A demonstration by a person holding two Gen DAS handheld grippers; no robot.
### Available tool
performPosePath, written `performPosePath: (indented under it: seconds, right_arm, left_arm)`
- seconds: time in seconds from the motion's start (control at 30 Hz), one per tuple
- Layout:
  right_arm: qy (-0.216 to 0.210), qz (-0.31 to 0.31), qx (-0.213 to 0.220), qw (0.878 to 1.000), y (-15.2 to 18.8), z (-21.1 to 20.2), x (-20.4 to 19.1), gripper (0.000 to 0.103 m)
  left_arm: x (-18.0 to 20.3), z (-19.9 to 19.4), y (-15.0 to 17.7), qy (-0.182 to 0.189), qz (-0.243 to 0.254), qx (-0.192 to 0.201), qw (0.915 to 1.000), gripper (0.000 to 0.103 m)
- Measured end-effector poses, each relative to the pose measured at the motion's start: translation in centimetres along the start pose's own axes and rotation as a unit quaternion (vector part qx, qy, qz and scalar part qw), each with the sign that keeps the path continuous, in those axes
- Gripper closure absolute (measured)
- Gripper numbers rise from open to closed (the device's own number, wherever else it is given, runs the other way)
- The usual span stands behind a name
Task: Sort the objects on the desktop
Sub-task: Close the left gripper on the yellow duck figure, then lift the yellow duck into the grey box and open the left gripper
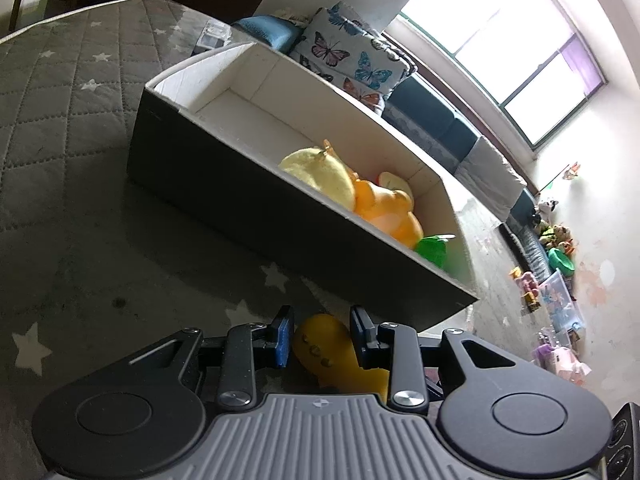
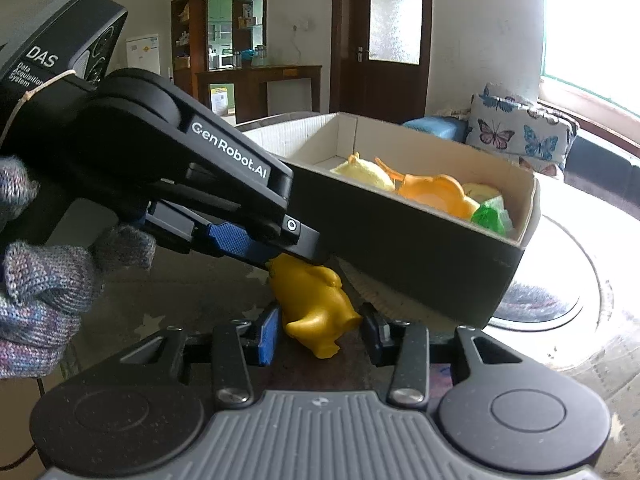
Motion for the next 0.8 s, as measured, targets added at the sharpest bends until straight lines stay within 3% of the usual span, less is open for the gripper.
performPosePath:
  seconds: [0.33,0.8]
  right_arm:
    - [0.030,-0.047,0.039,0.998,-3.4,-2.6,1.6,0.061]
    - [0.034,-0.067,0.042,0.996,-6.8,0.2,7.1,0.062]
  left_arm:
    - [3.9,-2.2,-2.0,0.040,0.016,0.038,0.9984,0.070]
    - [7.3,1.1,-6.1,0.039,0.019,0.059,0.9973,0.070]
Point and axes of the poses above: each gripper's, at about its wrist camera, not at the fingertips, and z roughly the way its jaws point, x to its right, y to its underside, the point moved 4 cm from there along z, roughly the way its jaws point, and after that the axes turned 13 degrees about -z, right-handed, at the moved point
